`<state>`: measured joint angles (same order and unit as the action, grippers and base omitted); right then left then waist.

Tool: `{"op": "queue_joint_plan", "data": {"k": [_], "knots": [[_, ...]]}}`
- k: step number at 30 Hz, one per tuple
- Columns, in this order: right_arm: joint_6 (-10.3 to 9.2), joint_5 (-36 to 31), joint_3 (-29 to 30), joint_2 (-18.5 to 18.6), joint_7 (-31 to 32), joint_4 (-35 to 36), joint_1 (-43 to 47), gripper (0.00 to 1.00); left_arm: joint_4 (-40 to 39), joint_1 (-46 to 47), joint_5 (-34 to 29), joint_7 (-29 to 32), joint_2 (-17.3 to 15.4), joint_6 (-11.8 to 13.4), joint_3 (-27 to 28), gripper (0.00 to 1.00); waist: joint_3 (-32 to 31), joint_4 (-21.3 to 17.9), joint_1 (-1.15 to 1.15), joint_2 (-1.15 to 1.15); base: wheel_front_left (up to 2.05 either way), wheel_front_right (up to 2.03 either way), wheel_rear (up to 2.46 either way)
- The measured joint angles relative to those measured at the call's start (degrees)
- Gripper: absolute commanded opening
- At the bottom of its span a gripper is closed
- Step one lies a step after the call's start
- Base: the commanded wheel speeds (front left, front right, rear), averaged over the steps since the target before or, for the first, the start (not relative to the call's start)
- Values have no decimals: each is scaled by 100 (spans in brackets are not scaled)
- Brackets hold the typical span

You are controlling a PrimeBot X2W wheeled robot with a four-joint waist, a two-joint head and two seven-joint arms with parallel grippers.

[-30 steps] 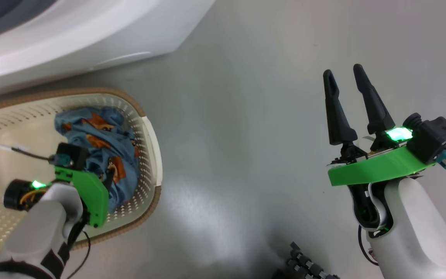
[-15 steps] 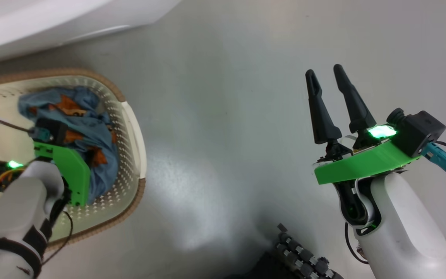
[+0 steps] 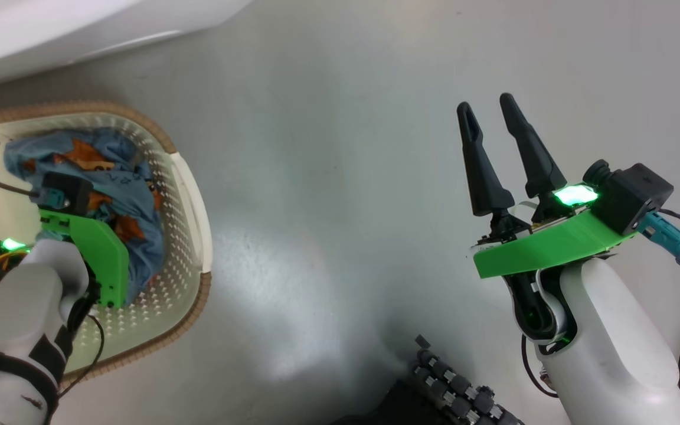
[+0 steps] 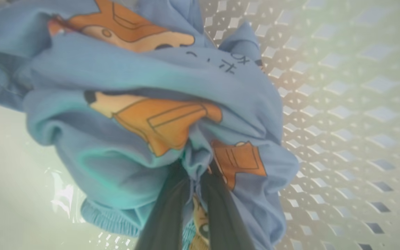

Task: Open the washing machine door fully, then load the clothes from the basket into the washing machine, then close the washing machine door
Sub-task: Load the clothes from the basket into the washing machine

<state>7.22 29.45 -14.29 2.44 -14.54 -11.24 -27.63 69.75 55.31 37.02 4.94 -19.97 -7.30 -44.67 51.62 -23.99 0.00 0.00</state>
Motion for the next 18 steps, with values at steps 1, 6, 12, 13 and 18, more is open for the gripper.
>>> {"op": "queue_joint_plan", "data": {"k": [1,6,12,13,18], "knots": [[0,0,1,0,0,4,-18,100,13,1,21,-12,11,0,-11,0,-25,6,0,0,0,0,0],[0,0,20,0,0,-44,-17,100,26,-9,129,-102,108,0,-80,0,-180,51,0,0,0,0,0],[0,-3,115,0,0,-51,-3,100,-60,-193,431,-415,118,-7,-97,0,-469,116,0,0,0,0,0],[0,-14,131,0,0,-59,-2,100,-118,-274,457,-494,119,-7,-107,0,-527,129,0,0,0,0,0],[0,-27,152,1,0,-157,8,100,-465,-628,715,-778,121,-7,-229,0,-843,211,-1,0,0,0,0]]}}
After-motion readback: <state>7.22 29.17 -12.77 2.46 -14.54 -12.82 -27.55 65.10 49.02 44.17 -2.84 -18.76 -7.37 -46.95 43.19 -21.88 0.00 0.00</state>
